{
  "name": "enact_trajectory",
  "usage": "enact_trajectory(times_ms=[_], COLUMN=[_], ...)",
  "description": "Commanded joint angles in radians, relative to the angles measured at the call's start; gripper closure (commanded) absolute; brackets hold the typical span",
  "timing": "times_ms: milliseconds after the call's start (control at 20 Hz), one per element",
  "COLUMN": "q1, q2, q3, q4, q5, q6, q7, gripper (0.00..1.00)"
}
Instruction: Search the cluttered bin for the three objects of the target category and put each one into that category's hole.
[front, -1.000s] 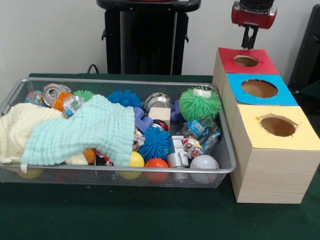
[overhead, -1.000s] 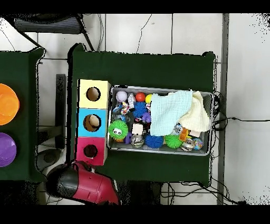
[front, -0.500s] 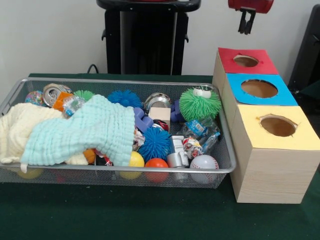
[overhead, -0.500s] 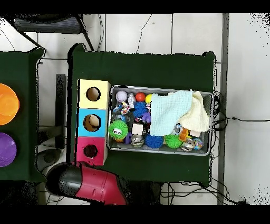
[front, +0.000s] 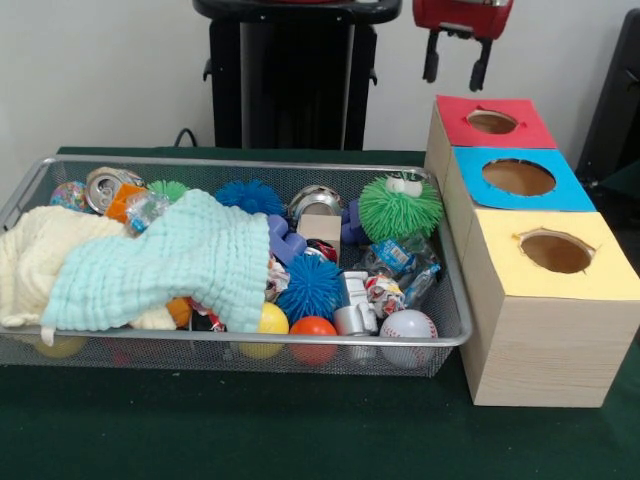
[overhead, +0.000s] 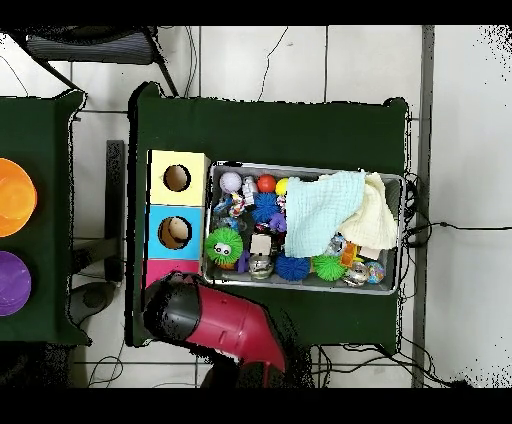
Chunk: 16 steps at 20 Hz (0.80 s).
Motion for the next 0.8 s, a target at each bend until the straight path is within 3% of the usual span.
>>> enact_trajectory(times_ms=[50,500,800], q1=[-0.117,-0.282,-0.326], q2=[0.047,0.141,0.176], q3=[0.146,0.246,0.26], q4=[-0.127,-0.234,-0.354], q5=[-0.103,-0.216,-0.329], q6=[-0.071,-0.105,-0.099], q7=[-0.076,-0.122,-0.132], gripper=[0.0,0.0,0.0])
